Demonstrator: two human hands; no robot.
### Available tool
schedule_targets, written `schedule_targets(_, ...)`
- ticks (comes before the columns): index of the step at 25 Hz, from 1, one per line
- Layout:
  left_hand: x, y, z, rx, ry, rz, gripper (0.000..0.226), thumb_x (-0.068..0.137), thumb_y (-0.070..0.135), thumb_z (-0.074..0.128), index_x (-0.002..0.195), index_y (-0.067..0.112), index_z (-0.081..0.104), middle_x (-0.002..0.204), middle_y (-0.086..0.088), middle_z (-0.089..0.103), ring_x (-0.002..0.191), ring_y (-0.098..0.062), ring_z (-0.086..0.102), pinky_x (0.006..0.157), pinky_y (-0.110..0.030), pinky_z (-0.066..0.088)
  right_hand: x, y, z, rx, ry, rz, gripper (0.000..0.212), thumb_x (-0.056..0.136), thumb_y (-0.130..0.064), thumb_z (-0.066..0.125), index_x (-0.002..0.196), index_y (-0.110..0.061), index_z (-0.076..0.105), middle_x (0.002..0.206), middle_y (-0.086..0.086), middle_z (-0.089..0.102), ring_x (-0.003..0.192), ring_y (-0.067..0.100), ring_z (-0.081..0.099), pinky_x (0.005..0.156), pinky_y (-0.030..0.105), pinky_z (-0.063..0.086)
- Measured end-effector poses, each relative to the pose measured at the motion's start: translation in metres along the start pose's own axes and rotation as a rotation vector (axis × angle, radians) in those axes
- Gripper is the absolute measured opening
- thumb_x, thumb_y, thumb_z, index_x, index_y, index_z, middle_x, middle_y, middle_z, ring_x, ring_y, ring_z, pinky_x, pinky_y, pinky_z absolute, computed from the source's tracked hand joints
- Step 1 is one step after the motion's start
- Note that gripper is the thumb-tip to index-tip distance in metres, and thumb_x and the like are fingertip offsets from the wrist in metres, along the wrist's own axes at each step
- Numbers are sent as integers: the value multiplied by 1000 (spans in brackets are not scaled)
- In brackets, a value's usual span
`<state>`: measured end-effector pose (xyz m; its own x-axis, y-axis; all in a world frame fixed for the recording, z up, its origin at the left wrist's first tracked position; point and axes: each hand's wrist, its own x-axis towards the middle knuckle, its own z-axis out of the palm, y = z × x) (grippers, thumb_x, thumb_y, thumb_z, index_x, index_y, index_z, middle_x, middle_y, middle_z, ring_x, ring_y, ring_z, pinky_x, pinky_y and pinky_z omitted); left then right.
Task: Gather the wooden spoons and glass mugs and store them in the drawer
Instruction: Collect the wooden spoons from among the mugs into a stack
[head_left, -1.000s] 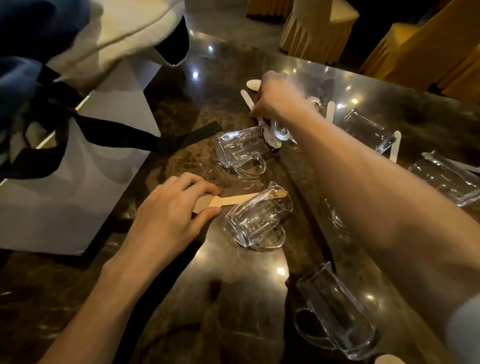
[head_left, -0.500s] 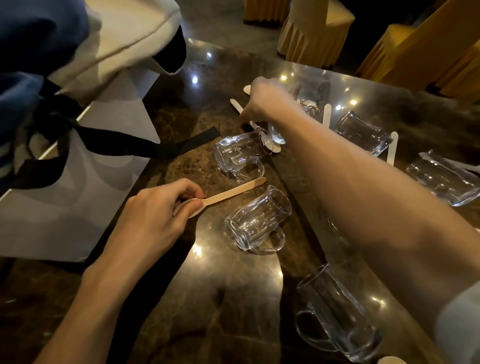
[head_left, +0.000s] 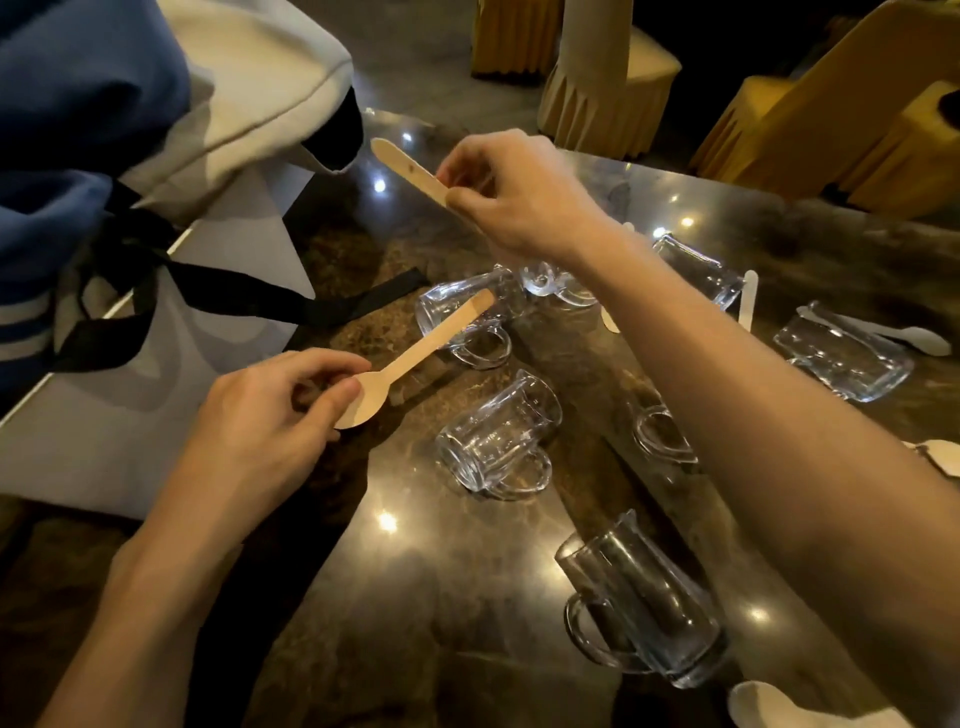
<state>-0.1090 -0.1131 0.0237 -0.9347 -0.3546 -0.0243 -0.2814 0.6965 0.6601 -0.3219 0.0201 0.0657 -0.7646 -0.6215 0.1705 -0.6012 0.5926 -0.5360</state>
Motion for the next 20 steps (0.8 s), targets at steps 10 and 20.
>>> schedule_targets(10,-20,49,10,-201,-132,161,16,83,29,65,86,44,68,78,17,67,66,5,62,54,-8,45,-140,-13,-63,-288,-2,-189,22,89,-18,56,110,-22,65,111,-7,63,96,11,59,82,34,51)
schedule_targets(20,-66,102,43,-258,-291,291,12,79,35,67,86,44,71,83,27,66,72,5,62,51,-7,46,-271,-6,-105,-405,100,-38,23,90,-22,60,113,-24,64,110,-6,64,95,17,60,82,30,46)
